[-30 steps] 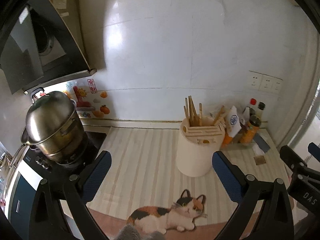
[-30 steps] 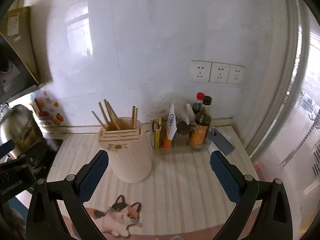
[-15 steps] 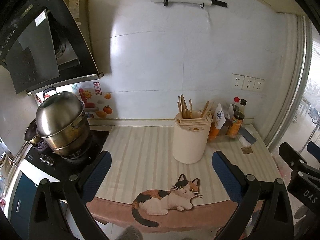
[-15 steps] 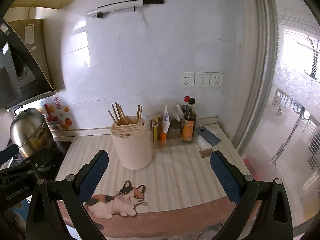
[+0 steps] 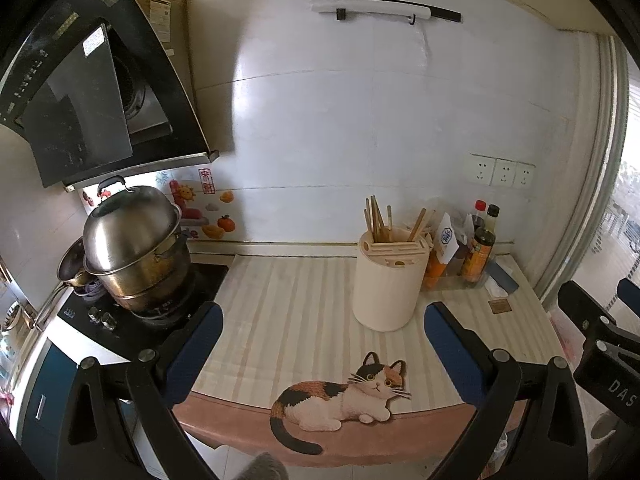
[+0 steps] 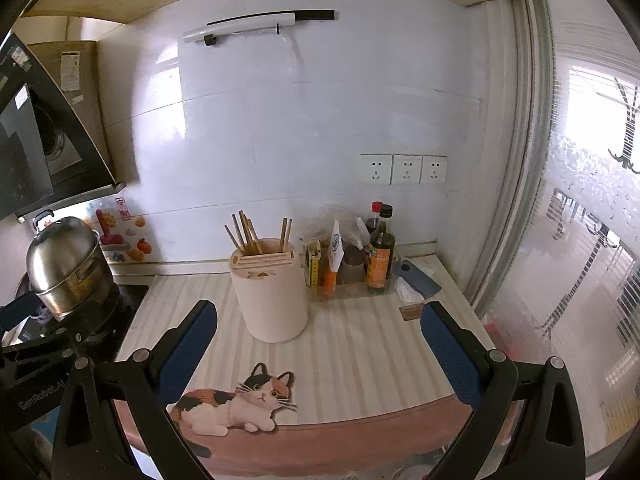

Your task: Organize utensils

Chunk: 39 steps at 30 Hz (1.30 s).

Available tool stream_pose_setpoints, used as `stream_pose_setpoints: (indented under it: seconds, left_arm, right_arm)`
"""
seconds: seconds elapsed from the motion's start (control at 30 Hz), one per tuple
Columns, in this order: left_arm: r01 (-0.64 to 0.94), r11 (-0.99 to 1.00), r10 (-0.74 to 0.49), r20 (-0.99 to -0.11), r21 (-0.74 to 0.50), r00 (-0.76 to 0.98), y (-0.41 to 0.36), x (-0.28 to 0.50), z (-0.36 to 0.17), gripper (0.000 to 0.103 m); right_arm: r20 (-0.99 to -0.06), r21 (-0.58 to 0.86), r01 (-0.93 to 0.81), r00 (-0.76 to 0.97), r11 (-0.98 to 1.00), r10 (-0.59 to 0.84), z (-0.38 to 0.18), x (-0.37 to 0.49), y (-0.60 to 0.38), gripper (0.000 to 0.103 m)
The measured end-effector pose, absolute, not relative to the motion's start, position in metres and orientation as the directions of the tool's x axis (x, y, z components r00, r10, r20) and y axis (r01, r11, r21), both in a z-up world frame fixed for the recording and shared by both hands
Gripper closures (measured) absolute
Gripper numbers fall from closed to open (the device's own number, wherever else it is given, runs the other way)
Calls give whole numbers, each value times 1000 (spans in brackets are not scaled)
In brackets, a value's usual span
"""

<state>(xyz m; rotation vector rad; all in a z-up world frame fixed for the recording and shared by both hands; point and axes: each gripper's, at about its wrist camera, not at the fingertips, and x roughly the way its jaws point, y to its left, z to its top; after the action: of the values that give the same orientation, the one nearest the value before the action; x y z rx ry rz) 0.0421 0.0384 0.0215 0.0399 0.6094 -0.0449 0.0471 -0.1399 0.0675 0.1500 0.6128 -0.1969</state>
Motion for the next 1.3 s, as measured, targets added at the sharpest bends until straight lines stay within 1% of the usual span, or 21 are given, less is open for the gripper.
stream_pose_setpoints:
  seconds: [0.37,0.8,1.3]
  left_arm:
    - [23,999,0,-572,32,821,38,48,22,0]
    - [17,999,6,-573,35,820,33,51,21,0]
    - [21,999,7,-595,41,804,19,61,14,0]
  right_arm:
    - [-584,72,204,802,976,-125,67,63,-139,0]
    - [-597,64,197,793,978,-121,62,74,-145,0]
    - [-618,52,197,776,979,-123,55,83,-156,0]
